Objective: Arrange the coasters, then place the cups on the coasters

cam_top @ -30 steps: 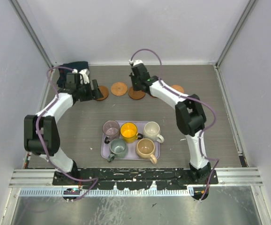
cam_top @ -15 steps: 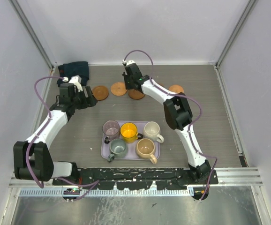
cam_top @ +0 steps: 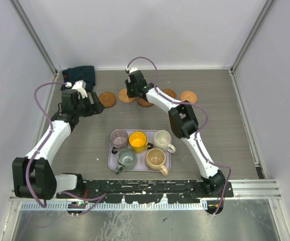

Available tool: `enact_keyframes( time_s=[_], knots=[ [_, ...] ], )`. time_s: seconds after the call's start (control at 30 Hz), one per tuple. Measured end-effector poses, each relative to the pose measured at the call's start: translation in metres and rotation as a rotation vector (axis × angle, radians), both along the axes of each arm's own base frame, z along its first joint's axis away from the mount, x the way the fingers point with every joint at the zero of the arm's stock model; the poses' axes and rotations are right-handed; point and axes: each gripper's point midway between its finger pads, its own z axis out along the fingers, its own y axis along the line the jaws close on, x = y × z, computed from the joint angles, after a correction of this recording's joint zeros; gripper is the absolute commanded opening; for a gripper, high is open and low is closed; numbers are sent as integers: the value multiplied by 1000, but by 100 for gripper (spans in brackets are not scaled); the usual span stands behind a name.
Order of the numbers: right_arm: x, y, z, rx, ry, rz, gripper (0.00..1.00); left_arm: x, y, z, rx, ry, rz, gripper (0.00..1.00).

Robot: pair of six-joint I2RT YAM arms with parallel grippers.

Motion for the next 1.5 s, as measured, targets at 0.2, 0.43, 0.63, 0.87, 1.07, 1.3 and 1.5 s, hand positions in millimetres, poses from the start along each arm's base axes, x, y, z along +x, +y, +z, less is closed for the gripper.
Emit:
enact_keyframes(
  time_s=[0.2, 0.43, 0.63, 0.87, 1.07, 1.3, 1.5],
  knots=[
    [-4, 6, -19, 3, 44, 30, 24, -2, -1, 11, -5, -31, -4, 79],
    [-8, 7, -22, 8, 64, 39, 23, -2, -1, 11, -7, -30, -6, 79],
    [-16, 5, -24, 3, 69, 42, 21, -2, -2, 11, -9, -30, -9, 79],
    [-31, 10, -25, -18, 71, 50, 21, -2, -3, 11, -15, -29, -12, 79],
    [-35, 16, -25, -38, 55, 43, 21, -2, -3, 7, -15, -18, -13, 79],
    [-32, 6, -23, -97, 37, -1, 21, -1, -4, 1, -15, -1, -17, 80],
    [-29, -5, -21, -163, 21, -32, 21, -2, -5, 2, -19, -1, -27, 80]
  ],
)
